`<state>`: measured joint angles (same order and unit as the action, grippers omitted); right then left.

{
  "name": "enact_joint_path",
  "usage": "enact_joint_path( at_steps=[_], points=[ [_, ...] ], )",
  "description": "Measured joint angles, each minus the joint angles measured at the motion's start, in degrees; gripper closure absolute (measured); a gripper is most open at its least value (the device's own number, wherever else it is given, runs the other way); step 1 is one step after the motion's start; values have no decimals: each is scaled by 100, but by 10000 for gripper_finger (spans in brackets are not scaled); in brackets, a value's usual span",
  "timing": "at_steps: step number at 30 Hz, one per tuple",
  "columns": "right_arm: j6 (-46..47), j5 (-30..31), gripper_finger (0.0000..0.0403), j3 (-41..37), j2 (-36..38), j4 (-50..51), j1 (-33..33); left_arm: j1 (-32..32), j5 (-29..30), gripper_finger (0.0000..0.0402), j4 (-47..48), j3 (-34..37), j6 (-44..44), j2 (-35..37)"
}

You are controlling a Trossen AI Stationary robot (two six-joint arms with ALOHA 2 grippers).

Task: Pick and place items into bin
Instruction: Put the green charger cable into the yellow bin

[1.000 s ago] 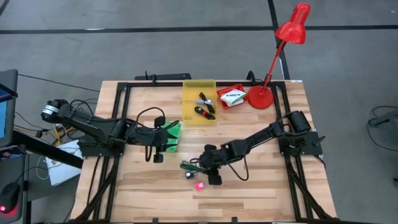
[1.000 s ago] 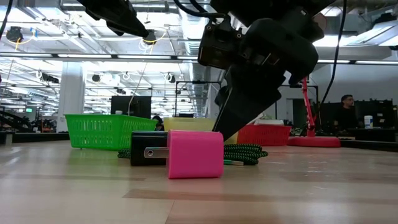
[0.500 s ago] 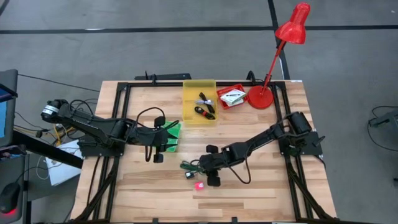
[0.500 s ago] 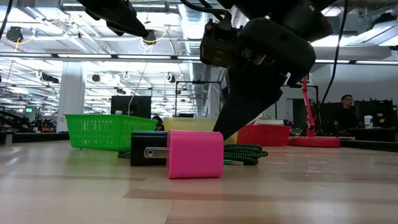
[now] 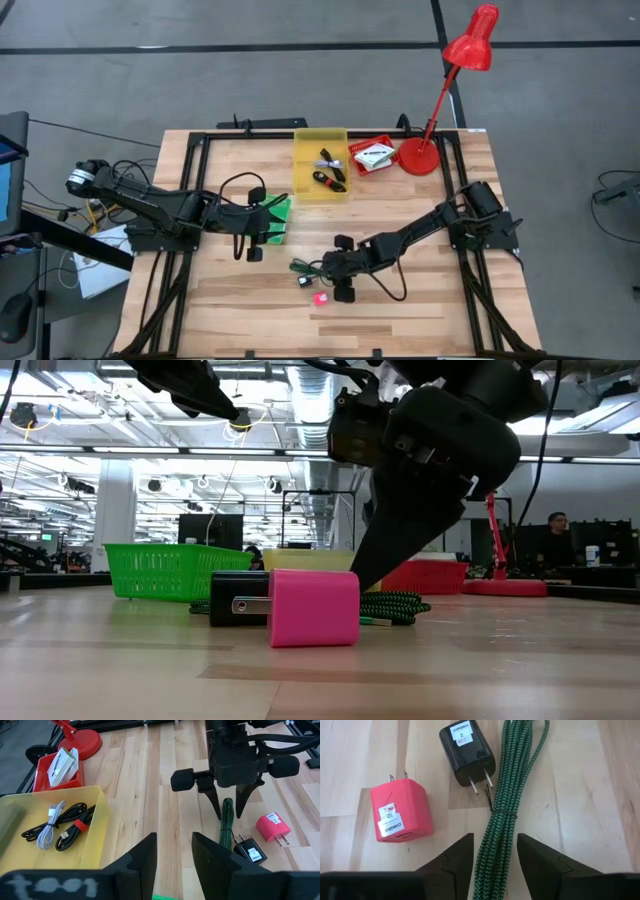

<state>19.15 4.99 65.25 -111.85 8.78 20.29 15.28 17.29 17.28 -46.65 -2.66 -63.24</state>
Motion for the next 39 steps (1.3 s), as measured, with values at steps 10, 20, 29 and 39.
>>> enact_joint_path(
  at_steps=[10,20,29,39],
  points=[
    [317,-13,249,0,0,209,151,-1,0,290,0,0,0,0],
    [490,4,261,0,0,462,147,1,1,290,0,0,-2,0],
    [492,487,302,2,0,971,-131,-1,-2,290,0,0,0,0],
    [511,1545,375,-2,0,1018,-438,-1,-2,290,0,0,-2,0]
  ],
)
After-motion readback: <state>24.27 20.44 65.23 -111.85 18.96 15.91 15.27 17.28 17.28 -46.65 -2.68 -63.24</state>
